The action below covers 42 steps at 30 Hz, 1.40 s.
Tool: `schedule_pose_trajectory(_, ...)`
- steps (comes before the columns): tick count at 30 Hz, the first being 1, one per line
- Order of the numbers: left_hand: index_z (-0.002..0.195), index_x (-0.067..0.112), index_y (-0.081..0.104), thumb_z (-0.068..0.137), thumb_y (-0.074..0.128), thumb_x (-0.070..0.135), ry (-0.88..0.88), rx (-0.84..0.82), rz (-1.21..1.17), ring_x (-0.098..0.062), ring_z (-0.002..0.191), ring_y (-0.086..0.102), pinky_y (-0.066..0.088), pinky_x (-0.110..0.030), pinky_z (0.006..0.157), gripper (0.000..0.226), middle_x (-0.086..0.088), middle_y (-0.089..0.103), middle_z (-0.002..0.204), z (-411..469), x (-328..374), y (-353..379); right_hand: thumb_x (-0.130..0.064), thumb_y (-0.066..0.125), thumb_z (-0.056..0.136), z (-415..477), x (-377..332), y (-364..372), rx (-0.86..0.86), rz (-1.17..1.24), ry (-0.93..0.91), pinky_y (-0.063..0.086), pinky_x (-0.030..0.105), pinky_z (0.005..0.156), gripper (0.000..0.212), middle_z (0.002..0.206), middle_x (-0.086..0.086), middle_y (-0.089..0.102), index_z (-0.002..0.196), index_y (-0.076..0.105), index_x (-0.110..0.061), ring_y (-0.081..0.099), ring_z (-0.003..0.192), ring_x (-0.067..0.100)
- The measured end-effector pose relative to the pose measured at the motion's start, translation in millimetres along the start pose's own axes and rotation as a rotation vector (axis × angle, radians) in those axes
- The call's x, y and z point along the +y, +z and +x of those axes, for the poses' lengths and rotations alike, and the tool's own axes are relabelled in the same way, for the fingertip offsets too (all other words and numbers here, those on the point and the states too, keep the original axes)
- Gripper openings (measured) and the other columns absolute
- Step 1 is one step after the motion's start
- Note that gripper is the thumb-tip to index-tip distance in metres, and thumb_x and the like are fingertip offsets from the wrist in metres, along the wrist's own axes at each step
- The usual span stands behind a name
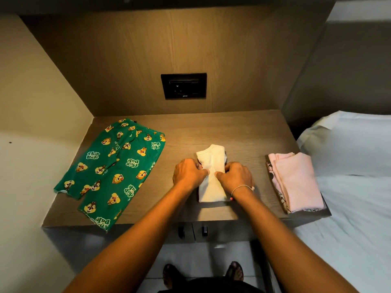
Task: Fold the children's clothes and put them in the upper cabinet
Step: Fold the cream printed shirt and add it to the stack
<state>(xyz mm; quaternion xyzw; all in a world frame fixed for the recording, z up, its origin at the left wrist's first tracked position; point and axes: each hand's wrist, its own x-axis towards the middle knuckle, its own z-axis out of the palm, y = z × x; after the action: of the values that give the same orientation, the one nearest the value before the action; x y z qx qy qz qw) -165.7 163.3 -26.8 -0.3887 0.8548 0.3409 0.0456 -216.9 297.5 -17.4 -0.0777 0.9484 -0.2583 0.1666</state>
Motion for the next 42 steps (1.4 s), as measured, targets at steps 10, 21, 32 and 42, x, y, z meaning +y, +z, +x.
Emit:
schedule_pose_trajectory(10, 0.087, 0.021, 0.049, 0.071, 0.079, 0.015, -0.053, -0.004, -0.414, -0.029, 0.086, 0.063, 0.057, -0.045, 0.079, 0.034, -0.007, 0.064, 0.090, -9, 14, 3, -0.024, 0.079, 0.075, -6, 14, -1, 0.046, 0.563, 0.072, 0.055, 0.035, 0.076, 0.025, 0.086, -0.007, 0.066, 0.092, 0.061, -0.025, 0.065, 0.083, 0.016)
schedule_pose_trajectory(21, 0.091, 0.026, 0.043, 0.072, 0.080, 0.002, 0.280, -0.329, -0.951, -0.008, 0.065, 0.063, 0.051, -0.026, 0.056, 0.048, 0.006, 0.058, 0.072, -61, 122, 42, -0.037, 0.078, 0.077, -20, 101, -139, 0.340, 0.440, -0.037, 0.046, 0.022, 0.063, 0.028, 0.086, -0.019, 0.059, 0.096, 0.057, -0.035, 0.058, 0.076, 0.002)
schedule_pose_trajectory(32, 0.147, 0.029, 0.024, 0.079, 0.056, 0.065, 0.848, -0.023, -0.018, -0.018, 0.143, 0.023, 0.019, -0.040, 0.113, 0.083, 0.002, 0.030, 0.155, -69, 122, 110, -0.053, 0.059, 0.088, -4, 184, -144, 0.283, 0.059, -0.168, 0.045, 0.044, 0.098, 0.061, 0.144, 0.003, 0.047, 0.140, 0.035, -0.031, 0.048, 0.126, 0.025)
schedule_pose_trajectory(42, 0.154, 0.025, -0.007, 0.071, 0.021, 0.092, 0.976, -0.232, 0.537, -0.023, 0.148, -0.019, -0.011, -0.055, 0.117, 0.110, 0.003, -0.007, 0.164, -43, 115, 123, -0.050, 0.014, 0.096, 13, 205, -133, -0.119, -0.314, -0.309, -0.005, 0.047, 0.120, 0.062, 0.162, -0.006, -0.013, 0.150, -0.011, -0.033, -0.012, 0.149, 0.020)
